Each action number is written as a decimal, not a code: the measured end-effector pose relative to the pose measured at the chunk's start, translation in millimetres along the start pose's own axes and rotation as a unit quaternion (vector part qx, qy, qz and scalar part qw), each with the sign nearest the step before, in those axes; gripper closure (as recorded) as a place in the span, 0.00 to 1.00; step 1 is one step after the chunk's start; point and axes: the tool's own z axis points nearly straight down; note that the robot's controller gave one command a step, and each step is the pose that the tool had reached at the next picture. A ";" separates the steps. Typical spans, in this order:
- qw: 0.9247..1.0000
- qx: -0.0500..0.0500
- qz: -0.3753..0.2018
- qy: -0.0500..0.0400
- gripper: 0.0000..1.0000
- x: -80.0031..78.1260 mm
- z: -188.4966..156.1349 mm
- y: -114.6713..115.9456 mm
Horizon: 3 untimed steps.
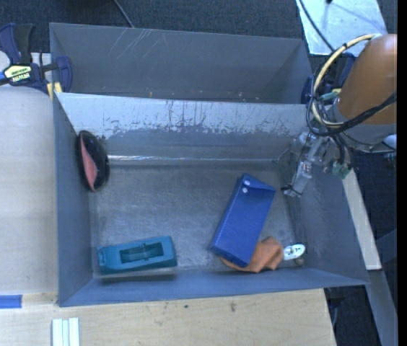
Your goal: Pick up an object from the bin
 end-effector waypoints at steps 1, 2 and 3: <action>1.000 0.000 0.000 0.002 0.00 1.3 1.6 -0.2; 1.000 0.001 -0.001 0.000 0.00 1.4 5.5 4.6; 1.000 -0.001 -0.020 0.004 0.00 11.1 27.6 40.8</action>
Offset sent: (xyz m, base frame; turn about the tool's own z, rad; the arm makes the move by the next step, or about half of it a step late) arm 0.0139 0.0757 -0.0577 -0.0704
